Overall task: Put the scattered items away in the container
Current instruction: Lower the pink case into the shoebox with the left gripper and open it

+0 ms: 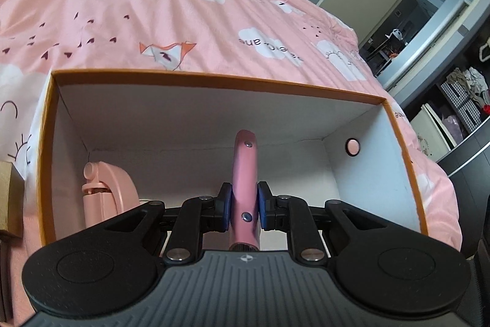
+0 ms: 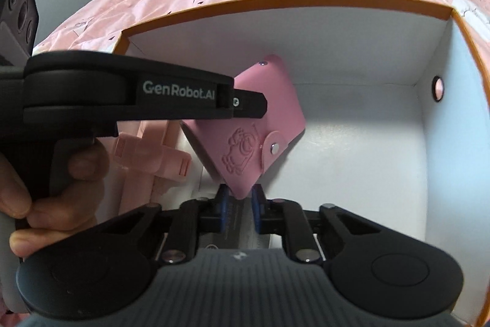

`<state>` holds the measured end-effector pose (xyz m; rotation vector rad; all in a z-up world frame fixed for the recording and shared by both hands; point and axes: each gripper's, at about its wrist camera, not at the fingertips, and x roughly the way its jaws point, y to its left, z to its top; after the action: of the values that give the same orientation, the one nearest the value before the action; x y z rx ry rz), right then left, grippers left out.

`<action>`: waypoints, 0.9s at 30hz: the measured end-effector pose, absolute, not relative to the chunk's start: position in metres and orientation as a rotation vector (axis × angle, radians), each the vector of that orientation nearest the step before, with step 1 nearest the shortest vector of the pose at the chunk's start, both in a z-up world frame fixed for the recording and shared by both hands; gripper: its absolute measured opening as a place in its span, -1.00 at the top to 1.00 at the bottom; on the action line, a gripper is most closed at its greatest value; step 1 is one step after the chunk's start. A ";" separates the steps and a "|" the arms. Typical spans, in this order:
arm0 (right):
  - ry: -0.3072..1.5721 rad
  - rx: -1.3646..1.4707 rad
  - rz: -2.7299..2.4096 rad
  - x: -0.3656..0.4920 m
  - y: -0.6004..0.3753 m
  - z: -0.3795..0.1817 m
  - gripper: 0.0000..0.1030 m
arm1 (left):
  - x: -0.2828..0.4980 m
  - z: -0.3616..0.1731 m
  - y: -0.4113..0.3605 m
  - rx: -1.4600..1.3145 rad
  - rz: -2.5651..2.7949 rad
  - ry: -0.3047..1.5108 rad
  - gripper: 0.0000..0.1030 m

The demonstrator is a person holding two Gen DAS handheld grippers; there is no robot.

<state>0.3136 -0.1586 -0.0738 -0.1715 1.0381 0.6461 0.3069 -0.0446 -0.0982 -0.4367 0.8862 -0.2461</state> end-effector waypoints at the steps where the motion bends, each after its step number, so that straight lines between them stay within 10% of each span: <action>1: 1.040 -0.181 0.637 0.314 -0.160 -0.075 0.82 | 0.308 -0.099 -0.043 -0.445 -0.250 0.897 0.60; 11: 1.038 -0.255 0.584 0.319 -0.158 -0.082 0.84 | 0.309 -0.095 -0.036 -0.387 -0.218 0.957 0.28; 27: 1.060 -0.243 0.585 0.330 -0.154 -0.070 0.74 | 0.299 -0.082 -0.027 -0.334 -0.238 0.947 0.30</action>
<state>0.3302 -0.1543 -0.0701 -0.2430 1.0605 0.5848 0.2990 -0.0273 -0.0817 -0.3336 0.9470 -0.2376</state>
